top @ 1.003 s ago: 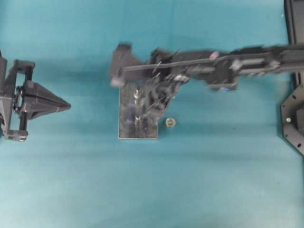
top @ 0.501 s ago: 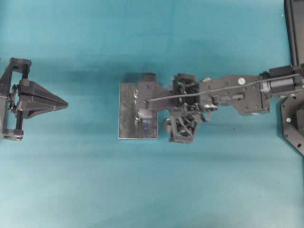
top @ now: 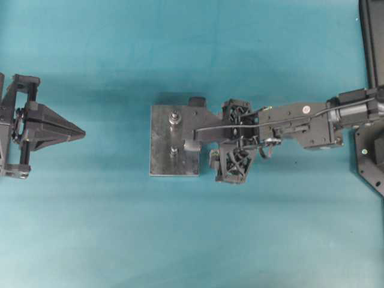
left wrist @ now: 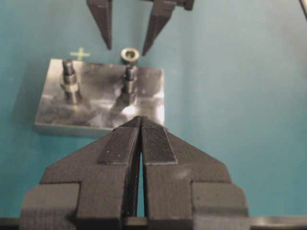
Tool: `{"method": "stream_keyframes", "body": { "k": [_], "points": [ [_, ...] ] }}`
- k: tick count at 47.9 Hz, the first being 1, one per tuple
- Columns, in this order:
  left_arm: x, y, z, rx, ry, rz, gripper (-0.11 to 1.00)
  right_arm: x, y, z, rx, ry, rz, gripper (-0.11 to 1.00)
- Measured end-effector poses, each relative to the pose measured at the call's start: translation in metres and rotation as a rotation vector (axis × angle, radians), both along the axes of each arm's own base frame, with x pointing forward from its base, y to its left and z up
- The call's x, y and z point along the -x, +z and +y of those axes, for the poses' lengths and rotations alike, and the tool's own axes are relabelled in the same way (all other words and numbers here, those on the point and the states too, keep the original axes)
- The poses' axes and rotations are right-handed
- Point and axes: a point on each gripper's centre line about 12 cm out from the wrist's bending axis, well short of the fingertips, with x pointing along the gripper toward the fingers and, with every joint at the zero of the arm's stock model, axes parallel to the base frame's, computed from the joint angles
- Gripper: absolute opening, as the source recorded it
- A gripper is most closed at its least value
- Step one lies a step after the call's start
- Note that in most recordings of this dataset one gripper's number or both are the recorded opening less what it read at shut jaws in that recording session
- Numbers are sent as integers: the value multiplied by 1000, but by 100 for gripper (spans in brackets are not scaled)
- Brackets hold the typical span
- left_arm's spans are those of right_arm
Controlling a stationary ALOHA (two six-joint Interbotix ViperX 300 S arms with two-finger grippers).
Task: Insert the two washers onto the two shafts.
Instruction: 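Move the right gripper down to the lower washer and grasp it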
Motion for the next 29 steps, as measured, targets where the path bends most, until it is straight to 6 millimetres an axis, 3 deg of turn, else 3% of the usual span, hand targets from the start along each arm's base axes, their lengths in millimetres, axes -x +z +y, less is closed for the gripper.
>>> {"method": "stream_keyframes", "body": {
  "k": [14,29],
  "points": [
    [-1,-2,0,0,2,8,0,12,-15,0,0,2,37,71],
    [-2,-3,0,0,0,14,0,8,-19,2,-2,5,2,70]
  ]
}}
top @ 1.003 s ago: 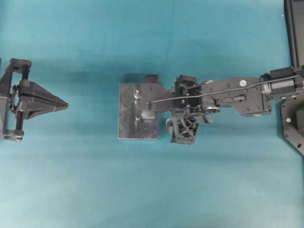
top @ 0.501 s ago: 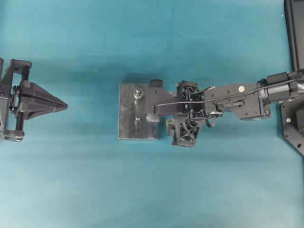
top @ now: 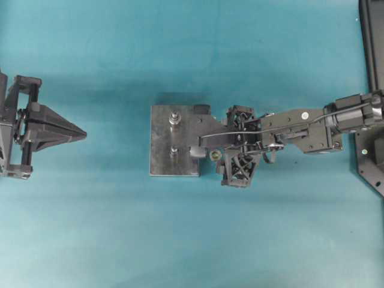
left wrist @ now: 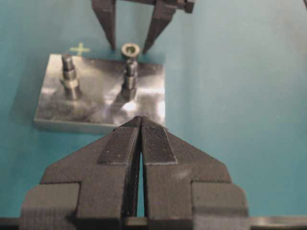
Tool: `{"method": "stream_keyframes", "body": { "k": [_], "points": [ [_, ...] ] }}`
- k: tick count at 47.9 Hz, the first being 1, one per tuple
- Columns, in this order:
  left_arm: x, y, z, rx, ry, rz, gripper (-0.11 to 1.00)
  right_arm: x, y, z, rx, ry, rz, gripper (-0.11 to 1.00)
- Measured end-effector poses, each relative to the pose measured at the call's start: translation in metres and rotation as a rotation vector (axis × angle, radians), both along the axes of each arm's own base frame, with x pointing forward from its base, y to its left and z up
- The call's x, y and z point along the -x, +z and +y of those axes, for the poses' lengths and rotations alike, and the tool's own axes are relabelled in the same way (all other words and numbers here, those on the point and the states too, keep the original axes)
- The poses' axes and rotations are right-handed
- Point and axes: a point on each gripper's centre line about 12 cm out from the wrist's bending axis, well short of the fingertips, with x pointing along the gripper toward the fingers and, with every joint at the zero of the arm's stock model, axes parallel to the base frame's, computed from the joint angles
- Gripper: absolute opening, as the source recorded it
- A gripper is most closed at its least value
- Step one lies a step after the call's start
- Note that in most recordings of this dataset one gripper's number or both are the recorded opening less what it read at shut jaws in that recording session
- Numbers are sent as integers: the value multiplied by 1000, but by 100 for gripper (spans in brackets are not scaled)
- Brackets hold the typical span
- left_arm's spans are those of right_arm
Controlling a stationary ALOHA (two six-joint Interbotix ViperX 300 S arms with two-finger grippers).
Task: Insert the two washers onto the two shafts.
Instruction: 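Move the right gripper down to the lower washer and grasp it, then lift the washer and carry it above the lower shaft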
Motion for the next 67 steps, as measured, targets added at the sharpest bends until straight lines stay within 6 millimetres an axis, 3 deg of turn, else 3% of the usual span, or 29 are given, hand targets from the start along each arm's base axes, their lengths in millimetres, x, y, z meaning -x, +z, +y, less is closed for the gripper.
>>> {"method": "stream_keyframes", "body": {
  "k": [16,21,29,41,57,67],
  "points": [
    [-1,1,0,0,0,-2,0,-1,-1,1,0,2,0,66],
    [-1,1,0,0,0,-2,0,-2,0,1,-1,2,-2,57],
    [-1,1,0,0,0,-2,0,-4,1,4,-2,7,-6,33],
    [-1,1,0,0,0,-3,0,-5,4,4,-2,5,6,32],
    [-1,2,0,0,0,-8,0,-22,66,4,-5,-5,-91,32],
    [-1,2,0,2,0,-6,0,-41,92,5,-5,-4,-131,32]
  ]
}}
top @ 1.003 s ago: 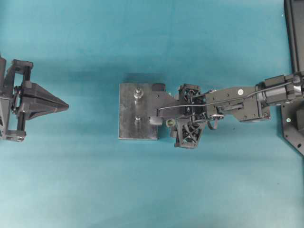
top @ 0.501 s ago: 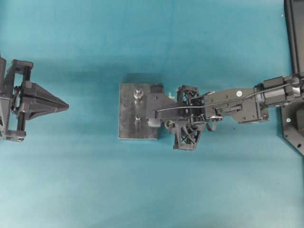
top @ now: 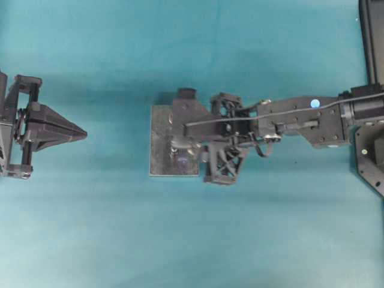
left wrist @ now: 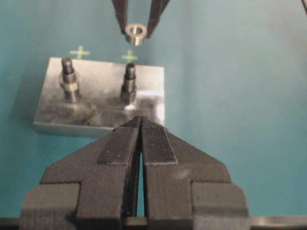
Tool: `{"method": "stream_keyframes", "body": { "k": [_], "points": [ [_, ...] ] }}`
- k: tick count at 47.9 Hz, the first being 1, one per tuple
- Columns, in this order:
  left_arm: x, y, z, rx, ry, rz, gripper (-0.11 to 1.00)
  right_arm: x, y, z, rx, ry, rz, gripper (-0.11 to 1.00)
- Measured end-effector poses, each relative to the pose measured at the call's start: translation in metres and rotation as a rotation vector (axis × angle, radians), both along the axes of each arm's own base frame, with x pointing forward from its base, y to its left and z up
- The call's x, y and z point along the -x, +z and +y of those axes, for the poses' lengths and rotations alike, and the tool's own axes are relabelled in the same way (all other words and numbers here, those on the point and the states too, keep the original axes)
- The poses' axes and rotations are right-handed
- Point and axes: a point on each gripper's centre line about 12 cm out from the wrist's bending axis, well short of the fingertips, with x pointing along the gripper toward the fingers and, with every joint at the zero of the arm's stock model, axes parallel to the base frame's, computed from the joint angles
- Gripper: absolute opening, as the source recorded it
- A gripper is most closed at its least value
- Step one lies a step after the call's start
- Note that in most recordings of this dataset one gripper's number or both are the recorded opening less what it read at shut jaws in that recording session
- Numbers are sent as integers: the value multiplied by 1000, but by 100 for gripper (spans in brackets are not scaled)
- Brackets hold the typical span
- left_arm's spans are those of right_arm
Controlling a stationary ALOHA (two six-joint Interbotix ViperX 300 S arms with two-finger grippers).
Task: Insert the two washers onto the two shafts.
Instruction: 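Lift the washer and carry it above the lower shaft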
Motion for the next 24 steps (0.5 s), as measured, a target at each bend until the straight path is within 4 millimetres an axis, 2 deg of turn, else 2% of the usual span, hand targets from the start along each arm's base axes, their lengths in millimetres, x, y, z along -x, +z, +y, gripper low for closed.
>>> {"method": "stream_keyframes", "body": {
  "k": [13,24],
  "points": [
    [0,0,0,-1,-1,0,0,-24,-5,1,0,0,-5,32],
    [0,1,0,-1,-1,-2,0,-28,-14,-4,1,-11,15,32]
  ]
}}
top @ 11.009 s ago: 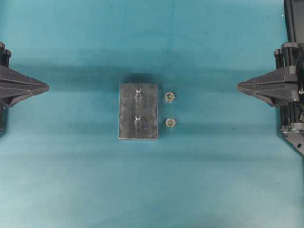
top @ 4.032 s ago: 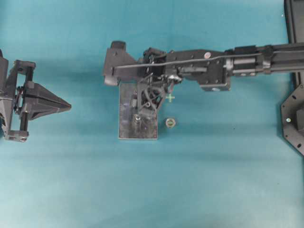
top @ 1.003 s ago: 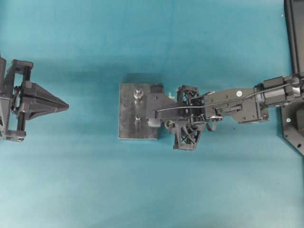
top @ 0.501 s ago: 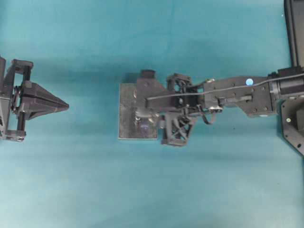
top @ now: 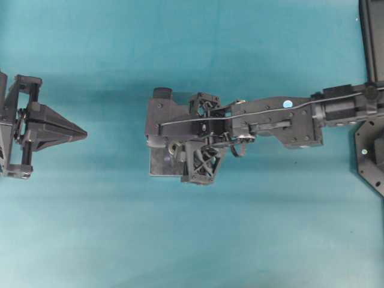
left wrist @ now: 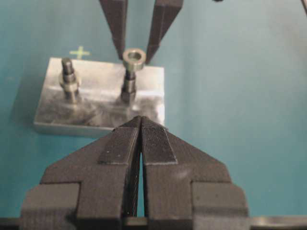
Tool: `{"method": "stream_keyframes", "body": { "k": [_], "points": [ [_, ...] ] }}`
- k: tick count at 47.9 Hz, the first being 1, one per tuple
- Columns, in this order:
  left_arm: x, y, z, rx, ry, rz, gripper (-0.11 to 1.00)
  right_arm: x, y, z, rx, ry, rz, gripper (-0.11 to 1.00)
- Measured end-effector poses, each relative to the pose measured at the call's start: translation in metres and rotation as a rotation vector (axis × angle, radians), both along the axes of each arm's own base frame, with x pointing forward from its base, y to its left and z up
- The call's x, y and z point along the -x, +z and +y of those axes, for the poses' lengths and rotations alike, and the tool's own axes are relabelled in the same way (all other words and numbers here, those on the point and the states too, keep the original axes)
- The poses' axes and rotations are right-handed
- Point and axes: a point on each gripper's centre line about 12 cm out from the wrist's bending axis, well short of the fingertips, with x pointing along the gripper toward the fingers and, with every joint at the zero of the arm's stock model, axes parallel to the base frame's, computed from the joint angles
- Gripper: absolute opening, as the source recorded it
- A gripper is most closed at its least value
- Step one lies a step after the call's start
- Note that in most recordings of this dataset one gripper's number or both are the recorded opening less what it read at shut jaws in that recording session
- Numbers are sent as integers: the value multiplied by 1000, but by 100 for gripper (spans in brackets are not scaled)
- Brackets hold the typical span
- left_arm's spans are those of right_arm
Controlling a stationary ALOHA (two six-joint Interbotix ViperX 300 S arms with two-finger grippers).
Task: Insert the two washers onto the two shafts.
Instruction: 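Lift the washer and carry it above the lower shaft, then lower the washer over the lower shaft tip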
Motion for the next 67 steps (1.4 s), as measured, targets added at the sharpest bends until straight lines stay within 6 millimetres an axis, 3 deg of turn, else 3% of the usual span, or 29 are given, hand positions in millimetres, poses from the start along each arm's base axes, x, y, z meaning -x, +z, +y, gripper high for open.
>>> {"method": "stream_keyframes", "body": {
  "k": [36,38,44,47,67],
  "points": [
    [0,0,-2,36,6,0,0,-3,-12,0,-8,-7,45,33],
    [0,0,-2,45,8,0,0,-3,-12,0,-7,-6,48,38],
    [0,0,-2,52,9,2,0,-4,-13,0,-9,-9,52,71],
    [0,-1,-2,51,9,5,0,-5,-15,0,-9,-8,54,79],
    [0,-1,-3,54,8,5,0,-16,-20,17,-9,29,28,76]
  ]
}}
